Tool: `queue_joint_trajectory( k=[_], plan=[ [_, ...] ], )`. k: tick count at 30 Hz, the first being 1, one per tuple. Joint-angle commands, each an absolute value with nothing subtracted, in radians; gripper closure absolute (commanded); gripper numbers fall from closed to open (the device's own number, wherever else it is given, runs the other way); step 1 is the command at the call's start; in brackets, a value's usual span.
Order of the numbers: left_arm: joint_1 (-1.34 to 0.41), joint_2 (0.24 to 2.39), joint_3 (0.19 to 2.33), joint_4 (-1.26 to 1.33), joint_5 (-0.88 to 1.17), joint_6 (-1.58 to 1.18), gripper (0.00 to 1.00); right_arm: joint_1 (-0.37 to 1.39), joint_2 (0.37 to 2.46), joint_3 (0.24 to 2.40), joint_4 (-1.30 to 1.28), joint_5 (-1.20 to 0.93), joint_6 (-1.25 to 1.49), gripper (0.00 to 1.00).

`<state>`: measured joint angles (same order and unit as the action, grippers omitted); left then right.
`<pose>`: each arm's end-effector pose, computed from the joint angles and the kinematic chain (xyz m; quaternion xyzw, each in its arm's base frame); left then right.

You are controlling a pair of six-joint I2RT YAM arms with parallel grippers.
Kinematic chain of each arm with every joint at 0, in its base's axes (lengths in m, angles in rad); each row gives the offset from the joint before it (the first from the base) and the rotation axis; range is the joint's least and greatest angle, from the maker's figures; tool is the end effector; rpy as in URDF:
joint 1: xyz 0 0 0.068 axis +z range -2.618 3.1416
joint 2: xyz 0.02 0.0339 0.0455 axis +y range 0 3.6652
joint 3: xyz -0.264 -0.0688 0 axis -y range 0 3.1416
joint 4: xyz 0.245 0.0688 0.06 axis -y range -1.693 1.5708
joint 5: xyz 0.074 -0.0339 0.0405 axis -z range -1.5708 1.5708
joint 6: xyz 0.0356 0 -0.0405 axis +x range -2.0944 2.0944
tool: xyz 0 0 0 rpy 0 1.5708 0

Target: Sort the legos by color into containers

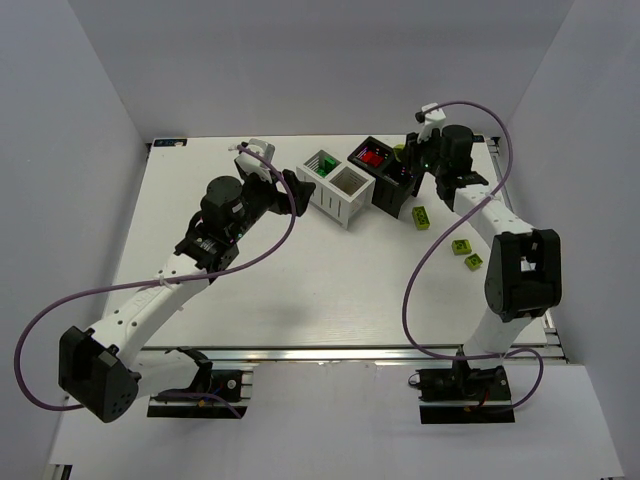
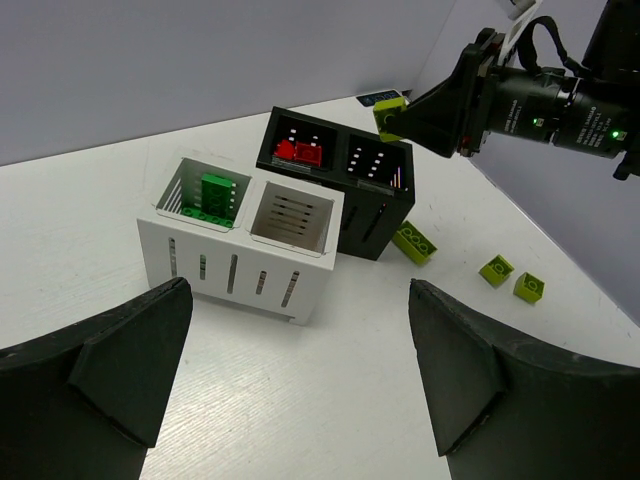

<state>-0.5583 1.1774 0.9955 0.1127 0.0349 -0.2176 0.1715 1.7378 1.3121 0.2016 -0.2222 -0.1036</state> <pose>0.2368 -0.1493 0.3644 0.1357 0.7184 -0.2698 0.6266 0.4103 0.0790 0.3031 -0.1750 0.7601 0.1077 0.6165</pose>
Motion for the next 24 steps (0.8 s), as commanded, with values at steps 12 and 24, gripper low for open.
queue_joint_trajectory(
  k=[12, 24],
  plan=[
    [-0.554, 1.161, 0.996, 0.118, 0.052, -0.21, 0.02, 0.169, 1.795, 1.338, 0.206, -0.196, -0.133, 0.79],
    [-0.554, 1.16, 0.996, 0.12, 0.057, -0.212, 0.02, 0.167, 1.776, 1.333, 0.199, -0.209, -0.149, 0.53]
  ],
)
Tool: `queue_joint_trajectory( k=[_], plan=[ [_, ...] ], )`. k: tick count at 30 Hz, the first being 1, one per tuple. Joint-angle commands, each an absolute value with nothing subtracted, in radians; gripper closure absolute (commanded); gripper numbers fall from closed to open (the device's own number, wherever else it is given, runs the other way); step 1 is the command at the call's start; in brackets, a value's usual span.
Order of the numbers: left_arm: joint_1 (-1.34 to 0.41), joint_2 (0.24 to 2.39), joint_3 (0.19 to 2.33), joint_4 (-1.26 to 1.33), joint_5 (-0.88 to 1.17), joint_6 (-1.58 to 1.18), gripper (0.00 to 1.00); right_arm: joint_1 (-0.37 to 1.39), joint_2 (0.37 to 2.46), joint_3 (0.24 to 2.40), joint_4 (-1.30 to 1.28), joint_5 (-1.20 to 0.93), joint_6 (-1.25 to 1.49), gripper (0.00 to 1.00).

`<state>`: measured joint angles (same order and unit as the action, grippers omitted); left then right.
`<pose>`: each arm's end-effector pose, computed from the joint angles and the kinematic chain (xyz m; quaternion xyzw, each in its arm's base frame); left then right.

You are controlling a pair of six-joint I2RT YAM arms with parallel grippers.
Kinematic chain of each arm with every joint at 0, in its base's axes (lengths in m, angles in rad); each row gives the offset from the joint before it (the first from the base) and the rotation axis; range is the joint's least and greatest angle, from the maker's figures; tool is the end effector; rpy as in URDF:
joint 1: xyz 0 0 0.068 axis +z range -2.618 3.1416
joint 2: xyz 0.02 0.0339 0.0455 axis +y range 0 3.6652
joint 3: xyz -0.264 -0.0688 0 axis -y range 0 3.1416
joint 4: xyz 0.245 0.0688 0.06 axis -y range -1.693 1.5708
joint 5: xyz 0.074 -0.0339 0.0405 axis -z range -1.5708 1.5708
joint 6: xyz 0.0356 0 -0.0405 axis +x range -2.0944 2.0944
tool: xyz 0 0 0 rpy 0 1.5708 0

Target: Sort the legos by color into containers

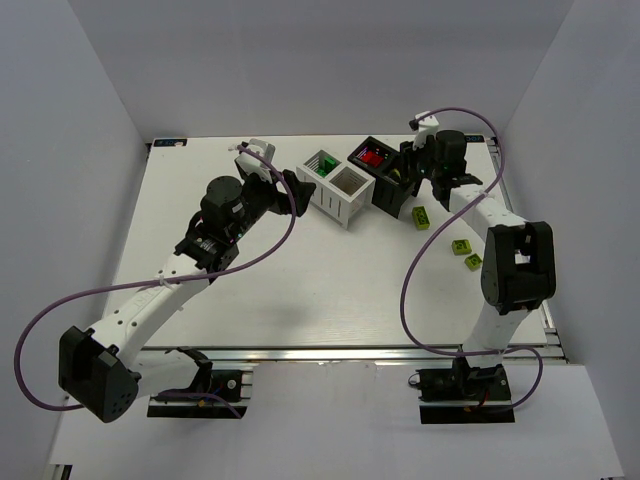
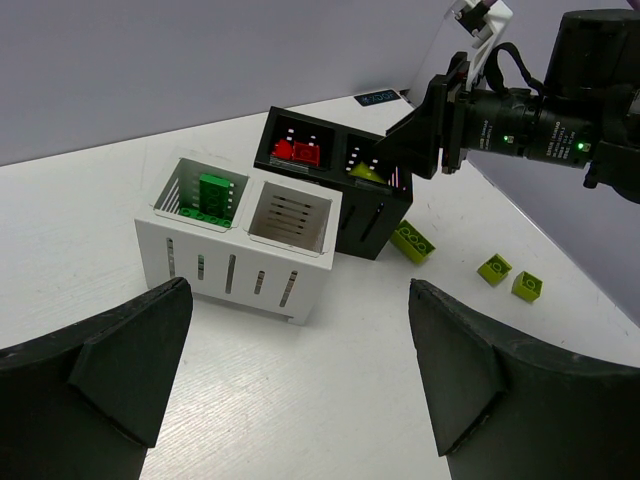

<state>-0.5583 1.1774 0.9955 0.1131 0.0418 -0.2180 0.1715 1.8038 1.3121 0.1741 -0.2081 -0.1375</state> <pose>0.2366 -0.1495 0.3645 0.1378 0.7179 -0.2723 0.6257 0.4211 0.0804 0.2736 -0.1842 0.7867 0.0940 0.5817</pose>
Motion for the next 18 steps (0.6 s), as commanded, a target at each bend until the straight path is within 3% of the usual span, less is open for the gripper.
queue_joint_trajectory(
  k=[1, 12, 16, 18],
  plan=[
    [-0.554, 1.16, 0.996, 0.118, 0.057, -0.212, 0.02, 0.166, 1.773, 1.332, 0.199, -0.212, -0.149, 0.52],
    [-0.554, 1.152, 0.997, 0.12, 0.064, -0.218, 0.02, 0.153, 1.639, 1.275, 0.189, -0.187, -0.302, 0.46],
    [-0.554, 1.143, 0.996, 0.123, 0.06, -0.219, 0.02, 0.054, 1.52, 1.195, 0.209, -0.205, -0.275, 0.11],
    [-0.554, 1.14, 0.993, 0.123, 0.058, -0.219, 0.02, 0.003, 1.479, 1.192, 0.151, -0.268, -0.189, 0.11]
  ],
)
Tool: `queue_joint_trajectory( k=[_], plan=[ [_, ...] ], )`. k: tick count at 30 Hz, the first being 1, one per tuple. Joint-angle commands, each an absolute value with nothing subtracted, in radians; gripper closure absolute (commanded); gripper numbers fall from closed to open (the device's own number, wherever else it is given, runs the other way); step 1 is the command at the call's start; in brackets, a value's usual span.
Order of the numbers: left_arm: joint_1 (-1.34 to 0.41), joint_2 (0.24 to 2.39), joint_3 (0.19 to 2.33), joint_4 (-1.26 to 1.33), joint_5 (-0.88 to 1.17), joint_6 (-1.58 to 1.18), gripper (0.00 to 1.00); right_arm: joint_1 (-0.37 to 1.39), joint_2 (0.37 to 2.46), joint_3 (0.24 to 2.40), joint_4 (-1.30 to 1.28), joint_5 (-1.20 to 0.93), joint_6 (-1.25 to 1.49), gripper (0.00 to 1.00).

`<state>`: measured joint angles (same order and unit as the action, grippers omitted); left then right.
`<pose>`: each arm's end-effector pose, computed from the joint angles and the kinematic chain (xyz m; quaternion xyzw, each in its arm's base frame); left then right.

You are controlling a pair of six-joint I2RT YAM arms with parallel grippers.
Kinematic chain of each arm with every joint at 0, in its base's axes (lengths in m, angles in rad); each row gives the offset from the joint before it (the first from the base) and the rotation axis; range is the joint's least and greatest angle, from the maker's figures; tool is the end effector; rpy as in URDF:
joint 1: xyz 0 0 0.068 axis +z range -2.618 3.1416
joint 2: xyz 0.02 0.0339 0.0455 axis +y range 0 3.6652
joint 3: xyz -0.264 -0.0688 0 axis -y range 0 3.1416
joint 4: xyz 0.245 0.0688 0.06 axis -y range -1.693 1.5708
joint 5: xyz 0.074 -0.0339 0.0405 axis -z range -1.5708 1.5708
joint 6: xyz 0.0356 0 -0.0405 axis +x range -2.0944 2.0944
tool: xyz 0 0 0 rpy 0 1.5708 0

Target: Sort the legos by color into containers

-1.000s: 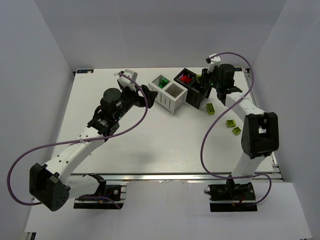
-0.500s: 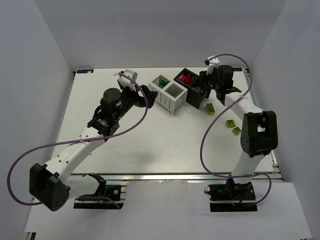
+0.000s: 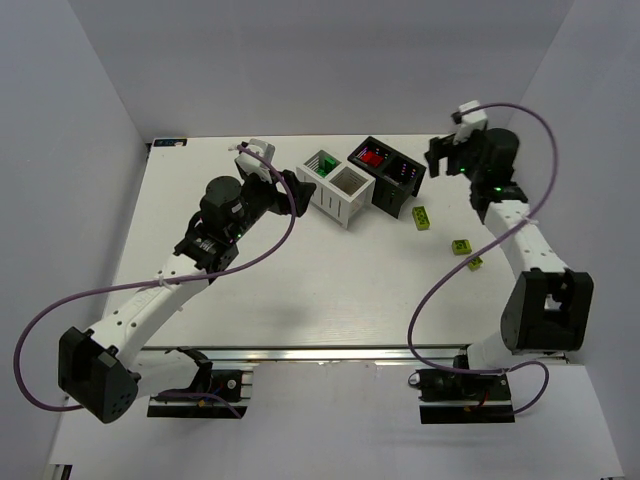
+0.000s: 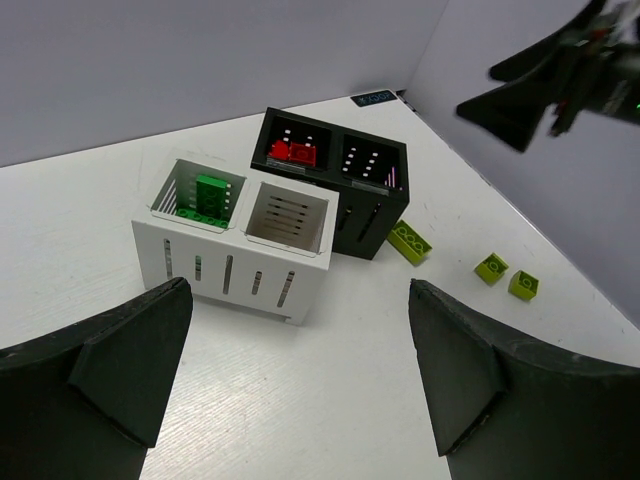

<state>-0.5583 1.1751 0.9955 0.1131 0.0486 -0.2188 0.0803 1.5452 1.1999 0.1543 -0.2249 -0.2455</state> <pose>0.2360 -0.1494 0.3651 0.1397 0.7167 -0.2752 0.6254 0.3690 0.0377 0.3303 -0.1948 0.7447 0.0341 0.6374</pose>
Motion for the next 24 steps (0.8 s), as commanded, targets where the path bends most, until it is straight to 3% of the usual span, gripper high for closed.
queue_joint_trajectory(
  k=[1, 6, 14, 24],
  plan=[
    [-0.554, 1.137, 0.992, 0.123, 0.057, -0.219, 0.02, -0.053, 1.476, 1.207, 0.103, -0.311, -0.183, 0.11],
    [-0.554, 1.127, 0.991, 0.124, 0.063, -0.222, 0.02, -0.087, 1.428, 1.194, -0.141, -0.169, -0.233, 0.11],
    [-0.554, 1.146, 0.989, 0.121, 0.046, -0.209, 0.02, -0.186, 1.246, 0.916, -0.123, -0.167, -0.043, 0.11],
    [-0.554, 1.154, 1.02, 0.097, 0.054, -0.206, 0.02, -0.235, 1.233, 0.822, -0.103, -0.113, -0.161, 0.1]
  ],
)
